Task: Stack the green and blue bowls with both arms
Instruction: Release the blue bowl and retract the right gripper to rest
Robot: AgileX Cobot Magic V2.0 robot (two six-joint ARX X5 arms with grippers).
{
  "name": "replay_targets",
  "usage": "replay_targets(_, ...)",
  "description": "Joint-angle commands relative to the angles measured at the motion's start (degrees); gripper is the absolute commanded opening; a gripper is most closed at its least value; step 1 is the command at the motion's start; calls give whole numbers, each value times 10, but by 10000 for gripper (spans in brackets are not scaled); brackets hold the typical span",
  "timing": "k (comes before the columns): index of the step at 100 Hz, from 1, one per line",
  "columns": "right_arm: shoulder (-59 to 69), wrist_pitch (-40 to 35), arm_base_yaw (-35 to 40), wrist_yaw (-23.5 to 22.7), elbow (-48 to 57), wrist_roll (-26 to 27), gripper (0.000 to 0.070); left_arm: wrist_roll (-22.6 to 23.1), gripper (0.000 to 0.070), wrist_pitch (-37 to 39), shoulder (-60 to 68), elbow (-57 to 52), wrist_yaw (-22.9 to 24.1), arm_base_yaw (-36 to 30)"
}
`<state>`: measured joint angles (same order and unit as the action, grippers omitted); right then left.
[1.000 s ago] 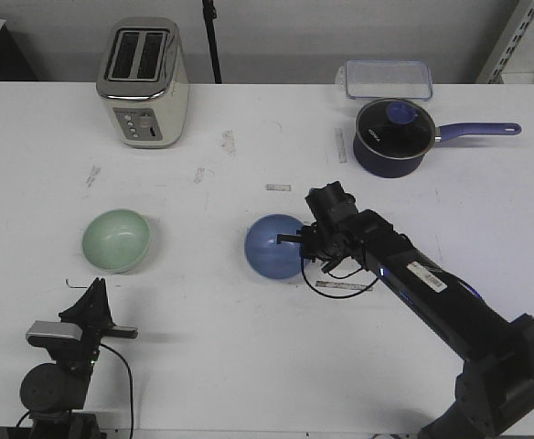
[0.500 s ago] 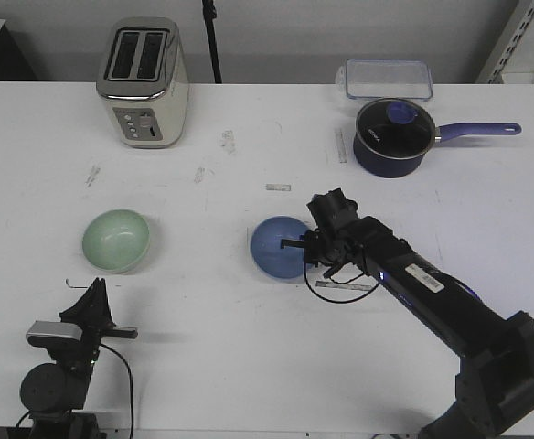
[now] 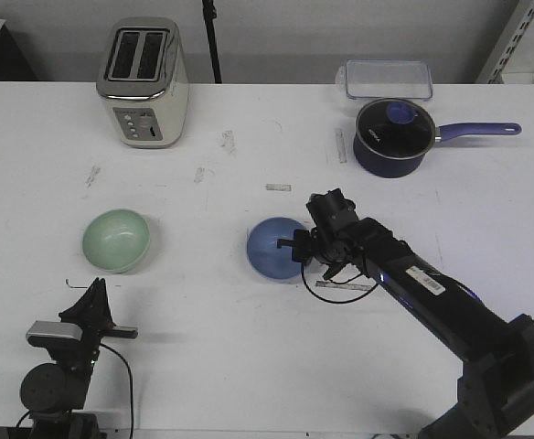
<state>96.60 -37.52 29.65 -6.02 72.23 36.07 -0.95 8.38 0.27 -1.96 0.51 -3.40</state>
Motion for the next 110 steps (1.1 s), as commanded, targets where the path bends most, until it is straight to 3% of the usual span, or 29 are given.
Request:
replay_targets(1,-9,6,5,1,5,0,375,3,2,7,-1,13,0,1)
replay_targets(12,-30,14,5,10,5,-7,419,3,2,7,-1,13,0,1)
replay_targets(27,-75,18,3,68,5,-48,418,3,2,7,-1,13,0,1)
replay_targets(43,-128,37,1,132,-1,-170,416,3,1,7,-1,13,0,1)
replay_targets(56,-184,112,-22,151,-40,-284,408,3,1,7,-1,13,0,1)
replay_targets(63,-219,164,-41,150,-71,-330,331,3,1,7,-1,13,0,1)
replay_targets(76,-285,255,-91,149,-138,-377,1,3,2,7,-1,13,0,1)
replay_targets(92,-355,351,-168,96,-220,-395,4,3,2,7,-1,13,0,1)
replay_targets(103,-391,378,-215,43,-261,-395,4,3,2,7,-1,13,0,1)
replay_targets(110,-415,384,-237,34,-286,-390,4,3,2,7,-1,13,0,1)
